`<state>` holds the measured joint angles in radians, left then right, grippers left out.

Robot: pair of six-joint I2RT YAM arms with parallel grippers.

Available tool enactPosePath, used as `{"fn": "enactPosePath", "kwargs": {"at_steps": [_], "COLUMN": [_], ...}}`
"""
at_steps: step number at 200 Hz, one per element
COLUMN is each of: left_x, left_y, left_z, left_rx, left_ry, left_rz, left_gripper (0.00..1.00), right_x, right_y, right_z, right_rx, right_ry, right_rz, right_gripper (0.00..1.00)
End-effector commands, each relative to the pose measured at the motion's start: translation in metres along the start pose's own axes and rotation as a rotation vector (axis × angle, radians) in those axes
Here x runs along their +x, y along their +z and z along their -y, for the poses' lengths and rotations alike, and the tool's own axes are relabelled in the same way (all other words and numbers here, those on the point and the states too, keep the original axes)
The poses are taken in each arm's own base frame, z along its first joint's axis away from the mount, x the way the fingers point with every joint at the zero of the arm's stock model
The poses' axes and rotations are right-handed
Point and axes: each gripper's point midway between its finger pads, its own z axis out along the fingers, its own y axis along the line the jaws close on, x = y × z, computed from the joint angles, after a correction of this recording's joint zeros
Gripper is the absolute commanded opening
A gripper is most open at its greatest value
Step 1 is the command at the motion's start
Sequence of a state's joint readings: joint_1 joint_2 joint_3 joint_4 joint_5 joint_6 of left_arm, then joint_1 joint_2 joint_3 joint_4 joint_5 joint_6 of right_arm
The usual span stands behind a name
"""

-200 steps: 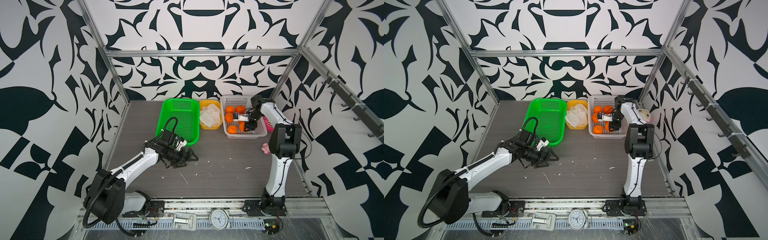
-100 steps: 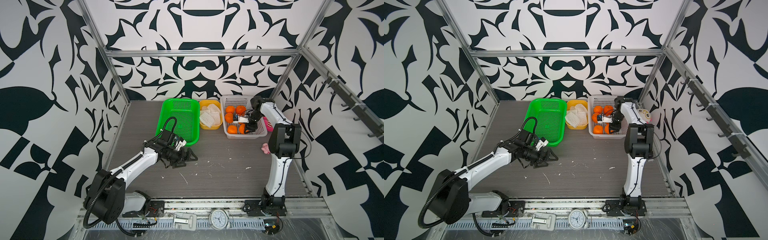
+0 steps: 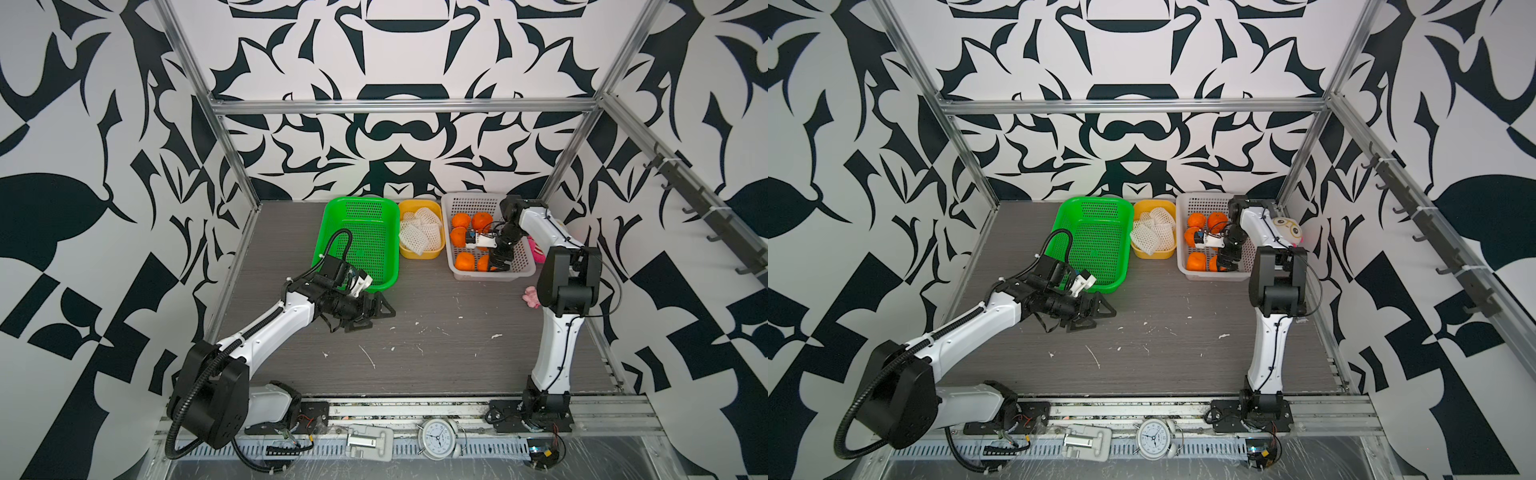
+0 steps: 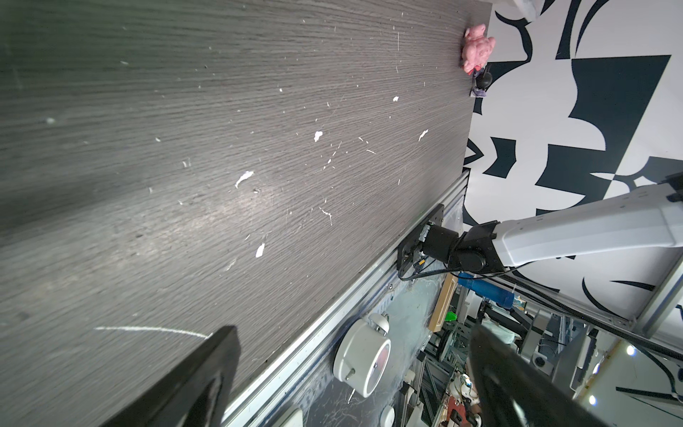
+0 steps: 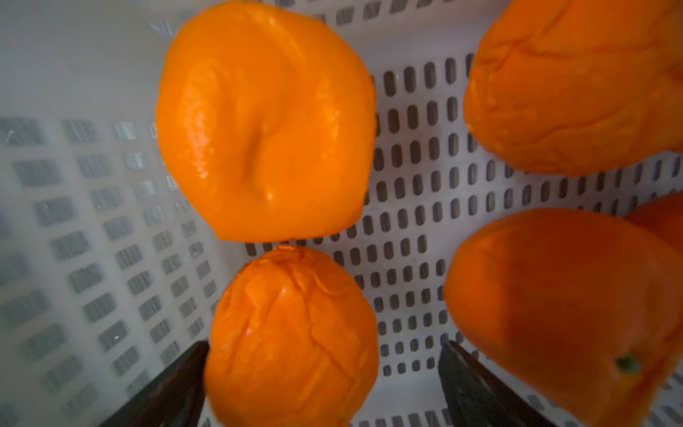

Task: Remove foam nets from oranges
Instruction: Place the orange in the basket, then reset both arms

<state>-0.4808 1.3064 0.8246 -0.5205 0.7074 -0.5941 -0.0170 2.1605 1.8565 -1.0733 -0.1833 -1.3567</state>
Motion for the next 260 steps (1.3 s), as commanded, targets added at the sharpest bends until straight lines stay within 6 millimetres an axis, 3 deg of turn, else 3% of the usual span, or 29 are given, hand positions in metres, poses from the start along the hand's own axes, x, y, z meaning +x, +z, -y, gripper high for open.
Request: {"fn": "enactPosePath", "kwargs": {"at_steps": [1, 34, 66, 90, 109, 127, 148, 169, 193, 220, 242, 260], "left_x": [0.000, -0.003, -0.008, -0.014, -0.026, -0.044, -0.070, -0.087, -0.099, -0.117, -0.124, -0.129], "left_y": [-0.009, -0.013, -0.024, -0.038, -0.059, -0.095, -0.124, -0.135, -0.131, -0.142, -0.137, -0.137], "left_z": [0.008, 0.006, 0.000, -0.018, -0.045, -0.060, -0.068, -0.091, -0.110, -0.138, -0.137, -0.143], "left_rx": [0.006, -0.006, -0.037, -0.144, -0.345, -0.559, -0.718, -0.856, -0.838, -0.707, -0.669, -0.688], "left_ry": [0.020, 0.024, 0.043, 0.076, 0.127, 0.231, 0.419, 0.564, 0.687, 0.523, 0.532, 0.531], "left_rz": [0.008, 0.021, 0.078, 0.162, 0.283, 0.424, 0.617, 0.793, 0.913, 0.974, 0.992, 1.008], "left_gripper": [0.99, 0.99, 0.99, 0.99, 0.99, 0.99, 1.00, 0.99, 1.00, 0.95, 0.94, 0.95], "right_x": [-0.012, -0.016, -0.023, -0.022, -0.025, -0.025, -0.026, -0.006, -0.002, -0.007, -0.013, -0.003], "right_y": [-0.025, -0.047, -0.090, -0.128, -0.139, -0.125, -0.083, -0.057, -0.039, -0.045, -0.038, -0.031], "right_z": [-0.004, 0.001, 0.014, 0.033, 0.008, -0.025, -0.081, -0.101, -0.103, -0.090, -0.086, -0.081], "right_rx": [0.039, 0.110, 0.284, 0.601, 0.758, 0.830, 0.877, 0.942, 0.958, 1.022, 0.995, 1.017], "right_ry": [-0.005, -0.009, 0.052, 0.304, 0.556, 0.727, 0.768, 0.852, 0.862, 0.849, 0.847, 0.892], "right_rz": [0.042, 0.052, 0.077, 0.169, 0.355, 0.566, 0.673, 0.656, 0.688, 0.767, 0.803, 0.816], "right_gripper": [1.00, 1.00, 1.00, 0.98, 0.97, 1.00, 1.00, 0.98, 0.99, 1.00, 1.00, 0.98]}}
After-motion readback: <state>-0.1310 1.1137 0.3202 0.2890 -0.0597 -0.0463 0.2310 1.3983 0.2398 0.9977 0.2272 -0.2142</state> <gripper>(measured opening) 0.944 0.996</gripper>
